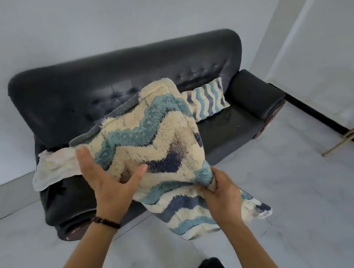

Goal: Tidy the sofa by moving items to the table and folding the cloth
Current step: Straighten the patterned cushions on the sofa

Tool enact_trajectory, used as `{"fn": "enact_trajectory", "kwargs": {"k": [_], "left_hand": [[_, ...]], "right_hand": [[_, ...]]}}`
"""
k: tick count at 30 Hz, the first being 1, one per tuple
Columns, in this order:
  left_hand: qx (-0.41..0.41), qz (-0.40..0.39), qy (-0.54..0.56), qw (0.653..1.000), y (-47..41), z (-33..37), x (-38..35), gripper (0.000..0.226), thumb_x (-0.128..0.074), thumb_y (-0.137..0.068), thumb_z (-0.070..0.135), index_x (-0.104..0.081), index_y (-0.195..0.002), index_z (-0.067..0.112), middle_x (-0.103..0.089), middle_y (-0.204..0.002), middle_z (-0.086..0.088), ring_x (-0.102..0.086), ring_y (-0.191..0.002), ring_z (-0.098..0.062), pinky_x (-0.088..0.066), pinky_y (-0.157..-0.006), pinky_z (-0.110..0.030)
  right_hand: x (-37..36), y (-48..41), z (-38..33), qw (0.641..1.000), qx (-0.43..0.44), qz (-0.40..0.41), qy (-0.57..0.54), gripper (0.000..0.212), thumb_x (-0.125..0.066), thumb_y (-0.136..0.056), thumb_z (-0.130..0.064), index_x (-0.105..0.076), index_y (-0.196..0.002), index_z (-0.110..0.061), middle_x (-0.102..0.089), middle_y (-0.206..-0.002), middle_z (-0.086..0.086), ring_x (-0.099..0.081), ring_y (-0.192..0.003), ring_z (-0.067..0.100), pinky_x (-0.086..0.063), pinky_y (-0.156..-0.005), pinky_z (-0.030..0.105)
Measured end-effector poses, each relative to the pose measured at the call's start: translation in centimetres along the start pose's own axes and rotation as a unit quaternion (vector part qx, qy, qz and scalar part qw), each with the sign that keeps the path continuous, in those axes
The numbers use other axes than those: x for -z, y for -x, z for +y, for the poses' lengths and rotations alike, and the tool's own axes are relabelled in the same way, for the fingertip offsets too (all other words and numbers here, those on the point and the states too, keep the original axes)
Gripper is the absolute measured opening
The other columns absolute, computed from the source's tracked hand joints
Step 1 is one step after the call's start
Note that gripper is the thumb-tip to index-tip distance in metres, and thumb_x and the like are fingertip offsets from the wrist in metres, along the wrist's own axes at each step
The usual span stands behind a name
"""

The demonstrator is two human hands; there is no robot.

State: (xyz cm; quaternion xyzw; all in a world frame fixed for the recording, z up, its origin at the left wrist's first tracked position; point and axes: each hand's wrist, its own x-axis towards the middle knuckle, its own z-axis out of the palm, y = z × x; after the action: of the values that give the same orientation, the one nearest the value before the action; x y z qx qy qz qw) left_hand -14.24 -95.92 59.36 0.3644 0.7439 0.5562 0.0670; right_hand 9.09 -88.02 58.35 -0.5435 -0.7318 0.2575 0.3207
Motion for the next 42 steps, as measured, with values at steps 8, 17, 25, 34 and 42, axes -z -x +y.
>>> {"fn": "enact_trajectory", "kwargs": {"k": [8, 17, 25, 34, 42], "left_hand": [[-0.353, -0.165, -0.368, 0.844, -12.0, 0.3, -8.2, 0.104, -0.069, -0.065, 0.073, -0.029, -0.151, 0.03, -0.005, -0.163, -0.008, 0.001, -0.15, -0.033, 0.001, -0.112, -0.068], [-0.136, -0.267, -0.517, 0.802, -26.1, -6.5, -20.7, 0.065, -0.077, -0.074, 0.027, -0.054, -0.135, 0.027, -0.069, -0.106, 0.001, -0.058, -0.096, -0.027, -0.043, -0.084, -0.046], [0.045, -0.171, -0.339, 0.924, -32.5, -10.2, -30.8, 0.039, -0.069, -0.06, -0.007, -0.065, -0.093, 0.013, -0.07, -0.087, -0.004, -0.066, -0.073, -0.028, -0.044, -0.059, -0.026], [0.136, -0.133, -0.313, 0.931, -41.6, -20.8, -36.0, 0.032, -0.057, -0.071, -0.005, -0.047, -0.085, 0.021, -0.053, -0.08, 0.005, -0.052, -0.077, -0.022, -0.035, -0.06, -0.029], [0.206, -0.161, -0.334, 0.906, -46.5, -39.0, -38.7, 0.04, -0.072, -0.08, 0.031, -0.052, -0.114, 0.023, -0.058, -0.108, -0.006, -0.055, -0.101, -0.028, -0.047, -0.077, -0.036]], "right_hand": [[-5.1, -11.6, 1.6, 0.995, 0.093, -0.008, 0.028, 0.054, -0.083, -0.072, -0.009, -0.067, -0.122, -0.023, -0.067, -0.118, -0.01, -0.063, -0.101, 0.012, -0.051, -0.084, 0.026], [-13.7, -31.3, 6.8, 0.972, 0.092, -0.212, 0.052, 0.057, -0.071, -0.086, -0.011, -0.054, -0.14, -0.016, -0.061, -0.111, 0.002, -0.058, -0.101, 0.021, -0.045, -0.082, 0.026], [-21.2, -52.4, 9.6, 0.863, 0.121, -0.348, 0.346, 0.059, -0.065, -0.089, -0.041, -0.043, -0.137, -0.017, -0.059, -0.125, 0.003, -0.057, -0.116, 0.025, -0.042, -0.092, 0.037], [-33.5, -59.5, 12.1, 0.875, 0.148, -0.204, 0.413, 0.045, -0.081, -0.071, -0.015, -0.045, -0.098, -0.011, -0.046, -0.103, 0.017, -0.049, -0.088, 0.034, -0.043, -0.068, 0.041], [-49.3, -64.3, 18.0, 0.887, 0.23, -0.306, 0.257, 0.059, -0.064, -0.092, -0.016, -0.041, -0.147, -0.015, -0.042, -0.142, 0.021, -0.037, -0.134, 0.042, -0.027, -0.113, 0.053]]}}
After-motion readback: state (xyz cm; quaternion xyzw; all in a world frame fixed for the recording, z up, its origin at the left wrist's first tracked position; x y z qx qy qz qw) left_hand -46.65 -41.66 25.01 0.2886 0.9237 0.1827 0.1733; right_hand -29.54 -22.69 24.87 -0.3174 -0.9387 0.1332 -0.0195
